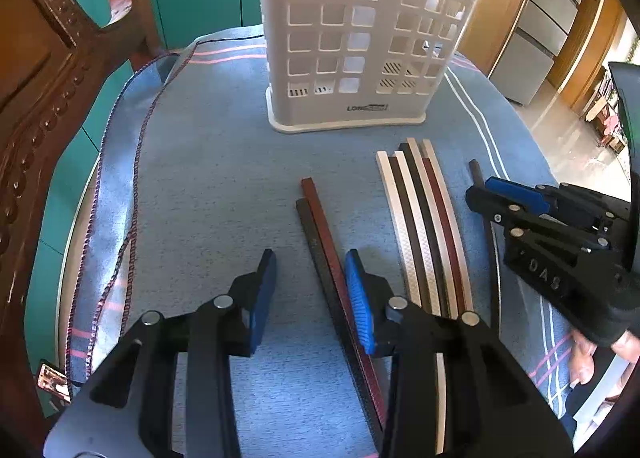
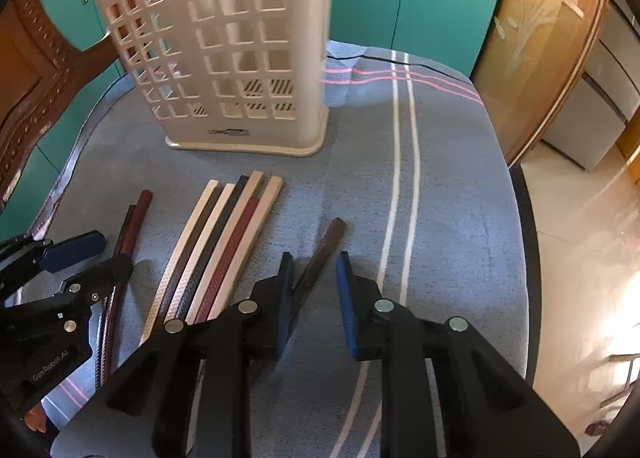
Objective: Organize utensils
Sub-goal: 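Straddle a black chopstick with the left fingers while the right fingers straddle a dark brown one, then close the left gripper on the black chopstick while the right closes on the dark brown one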
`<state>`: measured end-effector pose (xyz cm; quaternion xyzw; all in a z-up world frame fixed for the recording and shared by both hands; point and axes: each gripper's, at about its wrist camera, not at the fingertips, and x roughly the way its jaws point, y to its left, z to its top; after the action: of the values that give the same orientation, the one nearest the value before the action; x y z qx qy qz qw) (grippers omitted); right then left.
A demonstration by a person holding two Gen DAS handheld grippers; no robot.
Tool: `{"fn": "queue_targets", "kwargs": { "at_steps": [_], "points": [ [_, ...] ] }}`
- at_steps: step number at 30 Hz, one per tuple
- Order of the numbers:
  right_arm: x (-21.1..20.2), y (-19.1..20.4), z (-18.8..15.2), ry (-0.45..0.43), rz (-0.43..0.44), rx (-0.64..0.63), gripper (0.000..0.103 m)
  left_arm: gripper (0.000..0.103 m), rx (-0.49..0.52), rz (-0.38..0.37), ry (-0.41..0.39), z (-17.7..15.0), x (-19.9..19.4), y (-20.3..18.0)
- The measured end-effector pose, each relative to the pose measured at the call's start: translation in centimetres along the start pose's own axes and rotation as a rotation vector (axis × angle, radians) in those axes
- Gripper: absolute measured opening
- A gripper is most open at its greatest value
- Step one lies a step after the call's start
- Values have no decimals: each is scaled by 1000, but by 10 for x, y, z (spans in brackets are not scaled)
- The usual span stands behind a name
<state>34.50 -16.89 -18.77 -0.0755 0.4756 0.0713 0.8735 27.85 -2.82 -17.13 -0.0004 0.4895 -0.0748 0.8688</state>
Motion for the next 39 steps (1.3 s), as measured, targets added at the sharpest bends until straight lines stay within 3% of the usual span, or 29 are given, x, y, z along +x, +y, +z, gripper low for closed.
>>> {"fn": "queue_targets", "kwargs": {
  "at_steps": [10,17,21,26,29,34,39],
  "points": [
    [1,9,-4,-18,5,-12,23,53,22,-12,-5,-3,-1,-15],
    [-1,17,-6,-18,16,-48,23,53,27,-8,-7,-4,-1,-19],
    [-2,23,-6,-13,39,-80,18,52,24,-10,-7,-3,-1,-18],
    [-7,27,-9,-14,22,-158,10,25,11,-16,-4,-2,-2,-10],
    [-7,20,-11,-14,-3,-154,9,18,-22,-72,9,0,-2,1],
    [-6,9,-10,-7,34,-80,9,15,-98,-168,26,0,-2,19],
    [-5,-10,-3,2,33,0,9,13,-109,-147,12,3,-3,27]
  ]
}}
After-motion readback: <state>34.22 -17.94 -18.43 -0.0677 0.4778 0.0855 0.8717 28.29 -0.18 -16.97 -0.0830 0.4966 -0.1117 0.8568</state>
